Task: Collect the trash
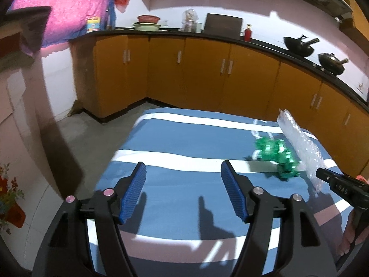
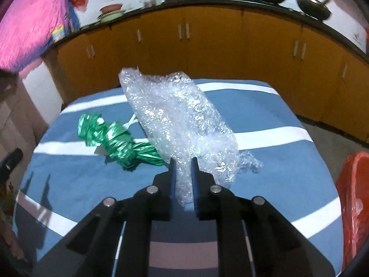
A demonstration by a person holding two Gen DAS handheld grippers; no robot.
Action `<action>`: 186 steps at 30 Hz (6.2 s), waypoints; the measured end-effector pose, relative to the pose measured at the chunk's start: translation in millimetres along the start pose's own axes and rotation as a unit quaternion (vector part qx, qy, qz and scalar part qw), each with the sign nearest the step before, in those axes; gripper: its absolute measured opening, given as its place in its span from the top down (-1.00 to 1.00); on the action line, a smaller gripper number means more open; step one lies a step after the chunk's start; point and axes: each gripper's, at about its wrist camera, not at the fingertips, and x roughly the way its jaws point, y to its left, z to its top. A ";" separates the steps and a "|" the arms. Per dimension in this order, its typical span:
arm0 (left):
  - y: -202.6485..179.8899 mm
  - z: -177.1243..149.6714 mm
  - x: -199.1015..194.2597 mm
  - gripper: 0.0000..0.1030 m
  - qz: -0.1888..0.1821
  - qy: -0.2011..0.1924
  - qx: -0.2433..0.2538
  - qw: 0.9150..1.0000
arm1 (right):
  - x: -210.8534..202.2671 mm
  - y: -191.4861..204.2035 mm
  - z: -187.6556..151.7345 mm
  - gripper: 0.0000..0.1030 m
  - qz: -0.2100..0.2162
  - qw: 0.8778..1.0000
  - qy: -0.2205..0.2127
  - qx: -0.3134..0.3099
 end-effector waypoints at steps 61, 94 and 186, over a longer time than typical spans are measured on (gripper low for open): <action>-156.6 42.1 -39.5 0.54 -0.165 0.021 0.118 0.979 | -162.8 -107.8 -23.5 0.77 -0.056 0.989 -0.093 0.101; -347.3 -16.5 -100.8 0.54 -0.320 0.037 0.207 0.924 | -270.5 -288.3 -85.2 0.77 -0.179 0.952 -0.115 0.221; -136.6 -93.2 -258.1 -0.96 -0.167 -0.113 0.160 0.966 | -390.4 -105.5 -200.1 -0.92 -0.254 0.939 -0.210 0.096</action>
